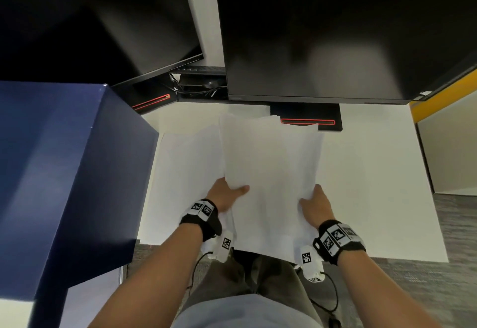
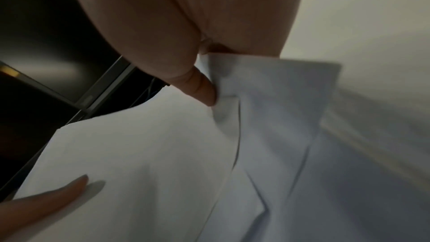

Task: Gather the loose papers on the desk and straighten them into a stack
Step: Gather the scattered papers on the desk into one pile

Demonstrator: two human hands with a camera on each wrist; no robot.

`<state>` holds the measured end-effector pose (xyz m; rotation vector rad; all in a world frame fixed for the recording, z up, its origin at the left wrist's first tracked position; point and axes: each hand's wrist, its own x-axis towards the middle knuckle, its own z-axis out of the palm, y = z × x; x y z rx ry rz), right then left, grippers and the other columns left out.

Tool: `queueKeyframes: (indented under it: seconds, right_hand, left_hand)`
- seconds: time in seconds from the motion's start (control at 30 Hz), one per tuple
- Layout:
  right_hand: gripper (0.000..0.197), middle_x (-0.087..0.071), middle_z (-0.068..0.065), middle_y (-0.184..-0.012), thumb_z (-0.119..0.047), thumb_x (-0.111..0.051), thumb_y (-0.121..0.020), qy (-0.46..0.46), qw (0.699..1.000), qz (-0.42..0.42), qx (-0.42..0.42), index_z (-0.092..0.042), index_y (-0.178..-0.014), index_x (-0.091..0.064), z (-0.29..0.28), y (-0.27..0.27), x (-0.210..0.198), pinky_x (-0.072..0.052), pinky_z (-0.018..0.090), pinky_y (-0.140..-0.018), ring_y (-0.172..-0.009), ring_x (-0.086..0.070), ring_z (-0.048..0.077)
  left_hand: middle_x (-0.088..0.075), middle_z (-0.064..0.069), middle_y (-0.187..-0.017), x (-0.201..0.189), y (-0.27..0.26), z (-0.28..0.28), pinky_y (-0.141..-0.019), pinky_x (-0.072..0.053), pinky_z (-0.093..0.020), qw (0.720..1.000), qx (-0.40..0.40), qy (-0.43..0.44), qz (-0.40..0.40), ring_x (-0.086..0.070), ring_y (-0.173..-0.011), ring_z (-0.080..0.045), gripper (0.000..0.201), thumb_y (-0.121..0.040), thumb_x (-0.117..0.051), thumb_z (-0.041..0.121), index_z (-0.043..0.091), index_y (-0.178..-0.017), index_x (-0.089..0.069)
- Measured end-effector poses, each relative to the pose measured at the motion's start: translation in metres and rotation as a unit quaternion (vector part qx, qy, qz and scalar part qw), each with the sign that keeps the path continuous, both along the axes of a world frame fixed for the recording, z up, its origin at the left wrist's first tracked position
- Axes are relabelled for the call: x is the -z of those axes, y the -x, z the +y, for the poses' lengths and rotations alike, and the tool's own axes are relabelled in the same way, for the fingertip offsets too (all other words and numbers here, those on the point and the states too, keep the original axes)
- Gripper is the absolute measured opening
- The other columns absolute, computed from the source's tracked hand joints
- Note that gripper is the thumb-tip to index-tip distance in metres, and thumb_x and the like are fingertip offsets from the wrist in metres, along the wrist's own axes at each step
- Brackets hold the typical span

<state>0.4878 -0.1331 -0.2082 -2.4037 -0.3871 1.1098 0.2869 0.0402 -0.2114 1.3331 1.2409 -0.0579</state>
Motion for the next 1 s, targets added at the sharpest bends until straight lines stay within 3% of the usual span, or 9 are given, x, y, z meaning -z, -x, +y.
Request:
queueKeyframes:
  seconds: [0.17,0.3,0.37,0.47,0.53,0.63,0.77,0.9,1.0]
  right_hand:
    - [0.037,-0.058,0.011,-0.115,-0.012,-0.056,-0.088,0.028,0.999,0.031,-0.009,-0.005,-0.123,-0.047,-0.007,-0.021,0.003,-0.047,0.033,-0.081,-0.097,-0.056,0.026]
    - [0.068,-0.038,0.021,-0.142,-0.029,-0.061,-0.085,0.067,0.982,-0.072,0.162,-0.007,-0.144,-0.035,-0.006,-0.051,-0.003,-0.038,0.048,-0.104,-0.129,-0.040,0.040]
    - [0.071,-0.028,0.022,-0.148,-0.033,-0.054,-0.091,0.078,0.980,-0.070,0.172,-0.005,-0.150,-0.026,0.016,-0.055,-0.005,-0.034,0.050,-0.107,-0.133,-0.033,0.042]
    - [0.066,-0.025,0.022,-0.149,-0.030,-0.048,-0.095,0.046,0.993,-0.062,0.087,-0.007,-0.151,-0.024,0.057,-0.050,0.003,-0.034,0.048,-0.110,-0.134,-0.033,0.043]
    - [0.066,-0.025,0.018,-0.150,-0.027,-0.048,-0.095,-0.002,0.998,-0.048,0.027,-0.017,-0.154,-0.020,0.076,-0.051,0.005,-0.033,0.046,-0.112,-0.134,-0.034,0.040]
    - [0.069,-0.023,0.013,-0.151,-0.027,-0.050,-0.094,-0.056,0.996,-0.058,0.030,-0.026,-0.155,-0.019,0.073,-0.065,0.004,-0.030,0.045,-0.115,-0.137,-0.032,0.036]
    - [0.063,-0.024,0.020,-0.148,-0.031,-0.048,-0.094,0.019,0.996,-0.050,0.071,-0.009,-0.150,-0.027,0.019,-0.072,0.010,-0.036,0.042,-0.108,-0.128,-0.043,0.041]
    - [0.062,-0.030,0.038,-0.139,-0.023,-0.032,-0.101,0.023,0.997,-0.069,-0.028,0.015,-0.147,-0.016,-0.009,-0.013,0.022,-0.038,0.041,-0.100,-0.115,-0.048,0.047]
    - [0.066,-0.029,0.035,-0.140,-0.012,-0.046,-0.097,0.033,0.996,-0.068,-0.037,0.012,-0.149,-0.012,-0.014,0.011,0.024,-0.038,0.042,-0.103,-0.121,-0.043,0.048]
  left_hand:
    - [-0.073,-0.006,-0.115,0.003,0.011,0.019,-0.084,-0.055,-0.031,0.998,0.049,0.029,0.005,-0.070,-0.101,-0.023,0.049,-0.080,-0.081,0.032,0.013,-0.124,-0.066]
    - [-0.076,-0.003,-0.090,-0.001,0.013,0.052,-0.085,-0.059,-0.035,0.993,-0.097,-0.056,0.028,-0.073,-0.082,-0.020,0.049,-0.083,-0.075,0.043,0.017,-0.121,-0.059]
    - [-0.068,0.003,-0.076,-0.008,-0.003,0.054,-0.083,-0.053,-0.028,0.984,-0.050,-0.145,0.089,-0.065,-0.078,-0.019,0.025,-0.091,-0.066,0.039,0.016,-0.099,-0.061]
    - [-0.054,0.002,-0.066,-0.013,-0.034,0.044,-0.067,-0.039,-0.024,0.972,0.045,-0.194,0.127,-0.057,-0.077,-0.024,0.034,-0.096,-0.061,0.029,0.016,-0.067,-0.050]
    - [-0.069,-0.007,-0.089,-0.016,-0.050,0.042,-0.074,-0.039,-0.021,0.975,0.079,-0.179,0.102,-0.063,-0.092,-0.029,0.022,-0.096,-0.061,0.028,0.007,-0.093,-0.067]
    - [-0.069,-0.005,-0.116,-0.022,-0.052,0.055,-0.086,-0.042,-0.019,0.983,0.013,-0.168,0.068,-0.064,-0.109,-0.022,0.042,-0.094,-0.064,0.034,0.013,-0.129,-0.058]
    - [-0.076,-0.002,-0.103,-0.018,-0.018,0.058,-0.088,-0.047,-0.023,0.968,0.123,-0.135,0.174,-0.069,-0.097,-0.022,0.043,-0.087,-0.061,0.054,0.015,-0.101,-0.073]
    - [-0.068,-0.012,-0.086,-0.002,-0.004,0.006,-0.072,-0.049,-0.031,0.945,0.243,-0.113,0.189,-0.067,-0.086,-0.030,0.041,-0.096,-0.052,0.047,0.010,-0.078,-0.055]
    - [-0.068,-0.012,-0.088,0.001,-0.005,-0.023,-0.072,-0.054,-0.034,0.947,0.233,-0.116,0.186,-0.068,-0.086,-0.032,0.038,-0.097,-0.050,0.043,0.012,-0.076,-0.051]
